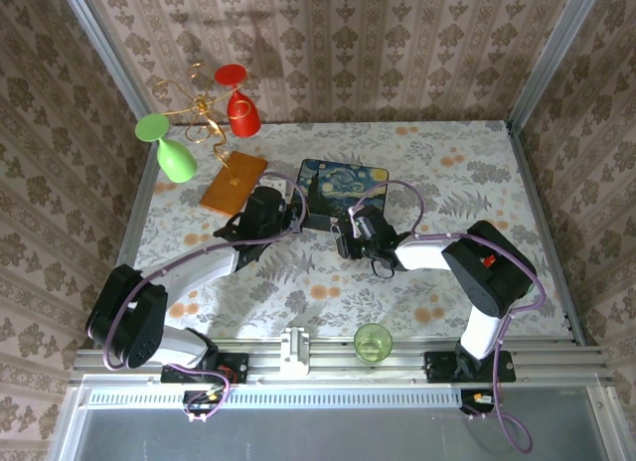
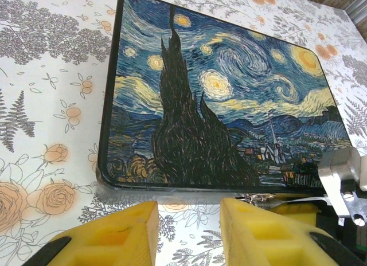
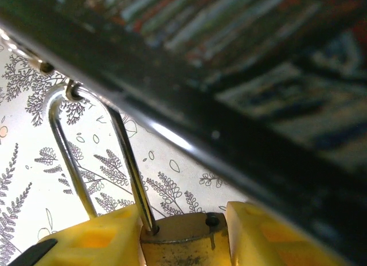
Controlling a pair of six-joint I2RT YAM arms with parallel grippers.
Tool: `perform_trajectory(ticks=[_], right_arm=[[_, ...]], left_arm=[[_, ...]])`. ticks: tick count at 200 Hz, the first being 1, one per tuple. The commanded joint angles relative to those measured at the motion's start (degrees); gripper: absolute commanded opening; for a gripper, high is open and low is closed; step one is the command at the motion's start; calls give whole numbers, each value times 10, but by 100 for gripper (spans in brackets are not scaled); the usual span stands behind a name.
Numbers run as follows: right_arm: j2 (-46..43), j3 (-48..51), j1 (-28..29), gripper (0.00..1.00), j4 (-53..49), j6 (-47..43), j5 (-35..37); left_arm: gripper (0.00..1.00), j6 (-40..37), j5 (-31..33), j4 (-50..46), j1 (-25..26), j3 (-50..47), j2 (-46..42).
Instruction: Unlock the padlock with the key
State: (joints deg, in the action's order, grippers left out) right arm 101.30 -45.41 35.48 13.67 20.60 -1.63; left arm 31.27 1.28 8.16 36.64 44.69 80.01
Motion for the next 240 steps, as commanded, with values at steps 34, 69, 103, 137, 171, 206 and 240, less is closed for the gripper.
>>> perform_trajectory(ticks=[34,69,103,137,171,206,240], right_arm=[[19,13,6,29,30,24,-23],[18,32,-4,15,62,40,-33],[12,43,-13,14,80,59,-52],[10,52,-11,11,88,134,-15],[15,74,-8,7,125,236,18],[38,104,-8,5,247,304,5],[33,119,-8,0,289,282,11]], left_arm=[[33,-69,30,-59,-5,68,36],[33,-84,13,-62,-26,100,78],[33,-125,44,-97,-28,154,136],[35,-156,62,-162,-23,228,208],[24,-150,64,-158,-4,218,226],[21,-130,53,-150,11,199,215],[17,-117,44,-137,15,179,215]])
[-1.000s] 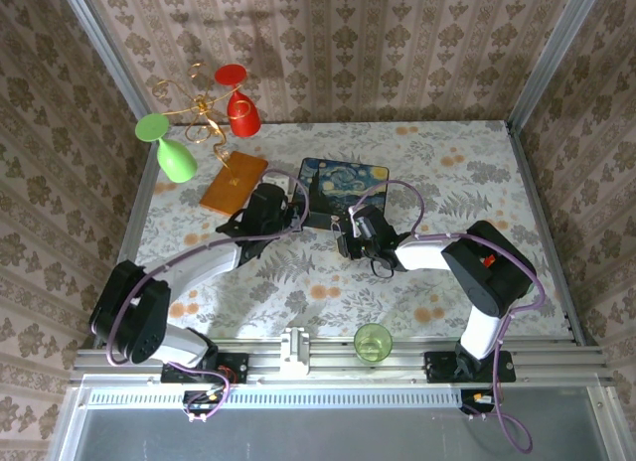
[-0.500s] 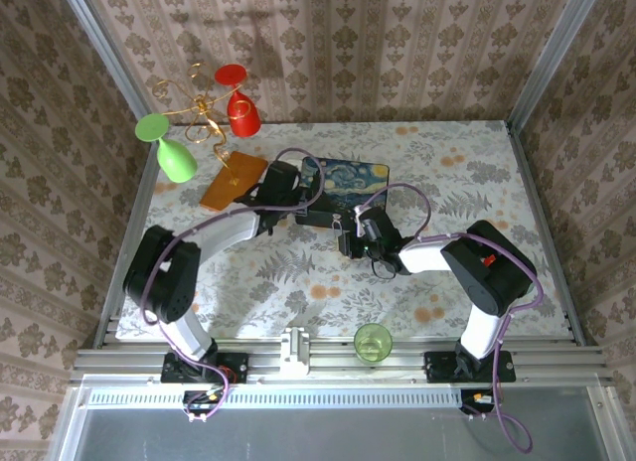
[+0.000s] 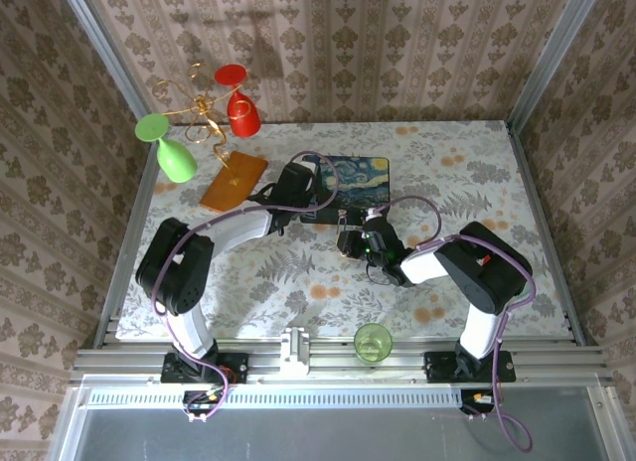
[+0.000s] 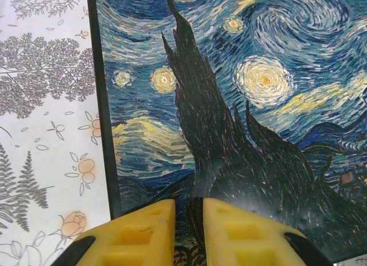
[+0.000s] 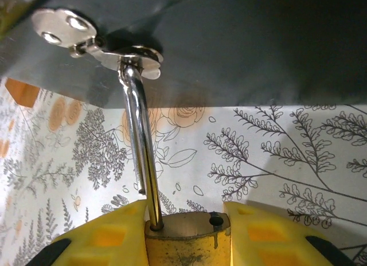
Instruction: Unlock the padlock with the key
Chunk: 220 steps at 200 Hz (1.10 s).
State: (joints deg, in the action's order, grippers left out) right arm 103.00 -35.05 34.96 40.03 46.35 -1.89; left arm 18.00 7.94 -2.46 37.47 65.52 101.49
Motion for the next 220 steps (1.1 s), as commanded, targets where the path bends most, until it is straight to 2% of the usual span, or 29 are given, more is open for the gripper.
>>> perform_trajectory(ticks=[1,21,46,90,107,136,173,189,220], right_arm=[[16,15,-3,0,25,24,13],[19,24,-5,0,51,15,14],[43,41,-15,0,133,32,15],[135,9,6,0,281,88,1],[134,3,12,0,259,89,21],[134,-14,13,0,218,76,14],[139,9,25,0,213,188,33],[109,28,27,0,156,217,40],[69,11,26,0,32,183,19]], left_arm=[[17,15,-22,-30,7,-30,0],[16,16,-21,-31,8,-33,5],[14,19,-22,-29,11,-40,4],[13,24,-26,-29,21,-45,-1],[13,26,-30,-31,22,-46,-5],[13,20,-30,-33,22,-43,-19],[14,19,-49,-68,35,-15,-53],[15,16,-64,-82,39,-2,-73],[17,-9,-107,-88,31,59,-76]])
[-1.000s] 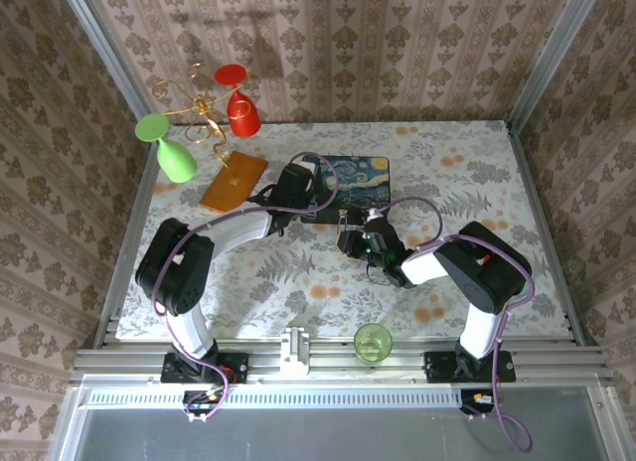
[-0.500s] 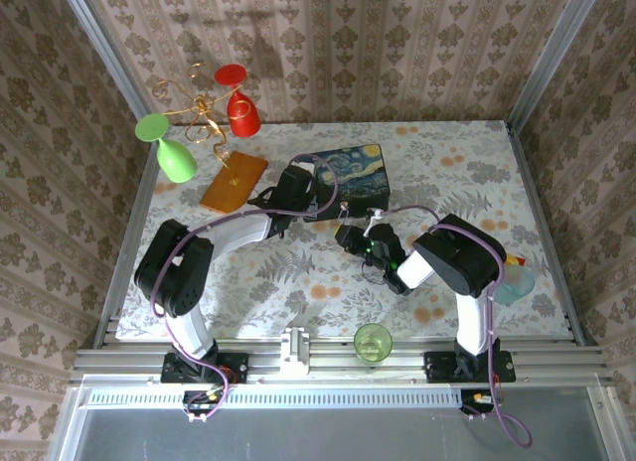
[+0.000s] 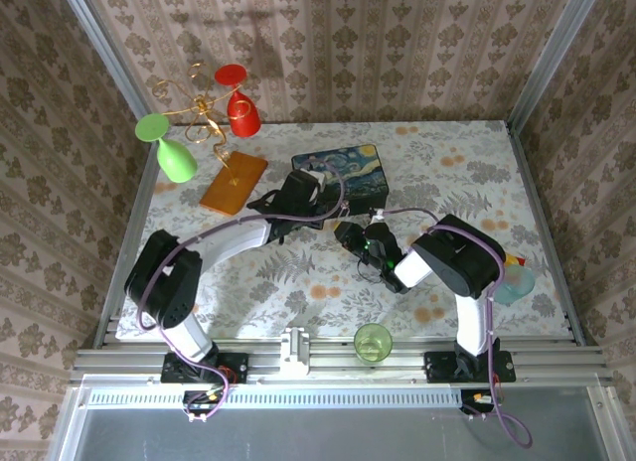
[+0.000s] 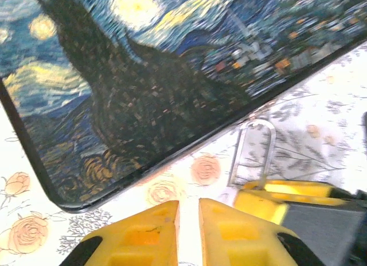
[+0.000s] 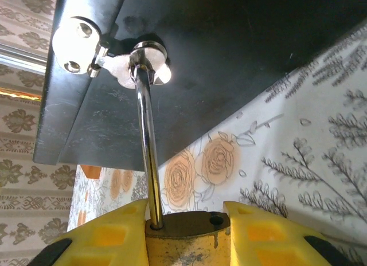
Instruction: Unlock the padlock with the key
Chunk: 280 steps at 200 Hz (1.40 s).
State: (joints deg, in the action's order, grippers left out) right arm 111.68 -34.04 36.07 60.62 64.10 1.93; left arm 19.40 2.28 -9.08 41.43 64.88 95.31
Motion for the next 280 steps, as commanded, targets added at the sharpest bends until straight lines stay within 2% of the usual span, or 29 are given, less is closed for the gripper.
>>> perform_trajectory(ticks=[1,14,37,57,74,111,157,191,219,251,280], right_arm=[[-19,0,15,0,-177,5,-20],[-14,0,15,0,-177,12,-26],[17,13,15,0,-98,49,-26],[67,13,15,0,-1,92,-31],[102,6,17,0,49,115,-26],[122,7,25,0,90,154,16],[145,-32,55,0,111,198,110],[148,-48,48,0,132,179,163],[139,-32,28,0,139,166,164],[94,-7,6,0,140,103,155],[77,19,-11,0,142,105,144]], left_arm=[[16,-24,-52,-22,-9,69,-13],[16,-45,-69,-24,-13,107,20],[14,-87,-131,-30,-30,181,118],[13,-116,-141,-63,-35,238,194],[12,-128,-134,-74,-34,254,223],[11,-128,-103,-54,-33,207,215],[8,-116,-125,-14,-33,144,207],[6,-130,-132,-14,-30,117,208],[5,-130,-132,-4,-30,90,204],[2,-136,-131,7,-33,61,202],[0,-132,-127,27,-32,35,195]])
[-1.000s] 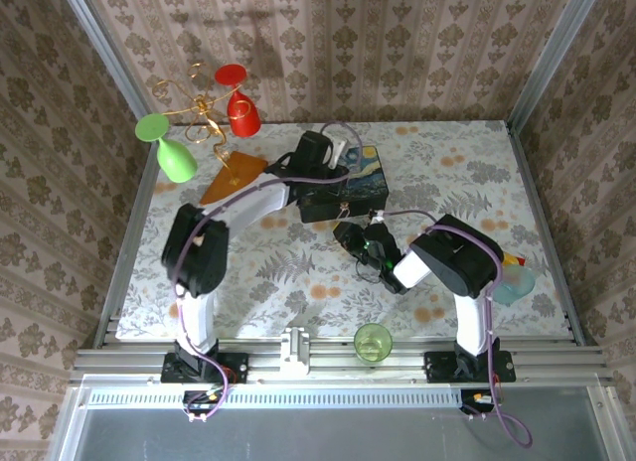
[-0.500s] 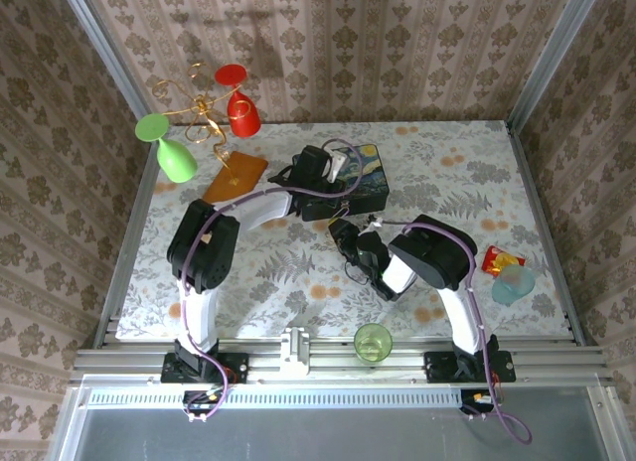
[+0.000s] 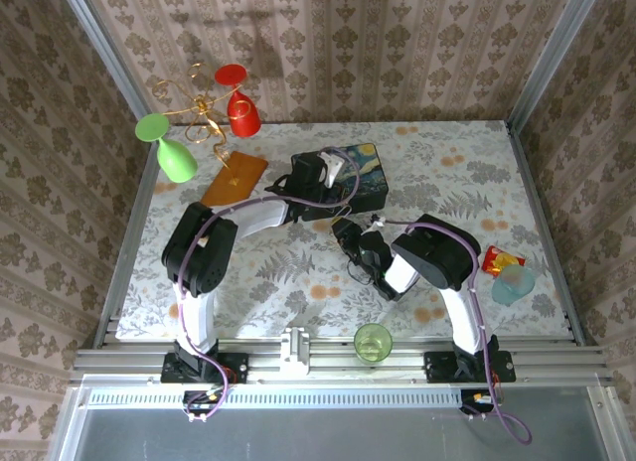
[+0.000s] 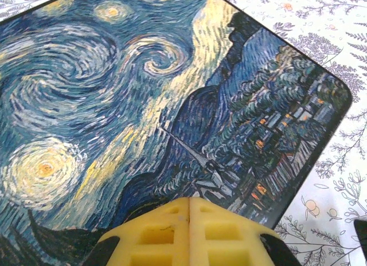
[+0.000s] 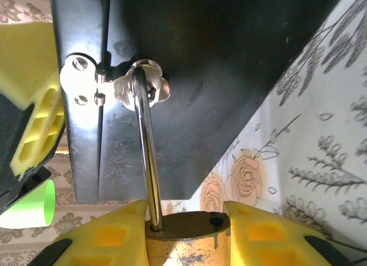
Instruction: Unlock the padlock with the key
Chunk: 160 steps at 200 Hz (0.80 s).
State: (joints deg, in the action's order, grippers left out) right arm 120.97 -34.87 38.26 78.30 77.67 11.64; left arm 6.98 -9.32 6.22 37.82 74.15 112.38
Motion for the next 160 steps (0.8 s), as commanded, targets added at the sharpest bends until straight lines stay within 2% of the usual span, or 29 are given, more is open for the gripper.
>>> perform_trajectory(ticks=[1,21,36,89,107,117,132,160], right_arm=[[-17,28,-34,0,-36,-31,46],[-22,50,-47,0,-35,-23,58],[-18,35,-48,0,-35,-27,36],[-7,1,-2,0,-38,-47,16],[-15,17,8,0,-46,-39,55],[-12,23,-2,0,-41,-43,78],[-3,19,-28,0,-35,-49,74],[-6,-3,-51,0,-33,-89,31]], left_arm=[[0,-7,-11,-125,4,-59,24],[0,-5,-10,-125,4,-65,19],[0,-7,-11,-121,4,-68,16],[0,-7,-18,-115,4,-71,5],[0,-11,-24,-115,6,-69,7],[0,-11,-20,-117,7,-69,7],[0,-10,-20,-114,8,-72,6],[0,-12,-20,-99,8,-89,-1]])
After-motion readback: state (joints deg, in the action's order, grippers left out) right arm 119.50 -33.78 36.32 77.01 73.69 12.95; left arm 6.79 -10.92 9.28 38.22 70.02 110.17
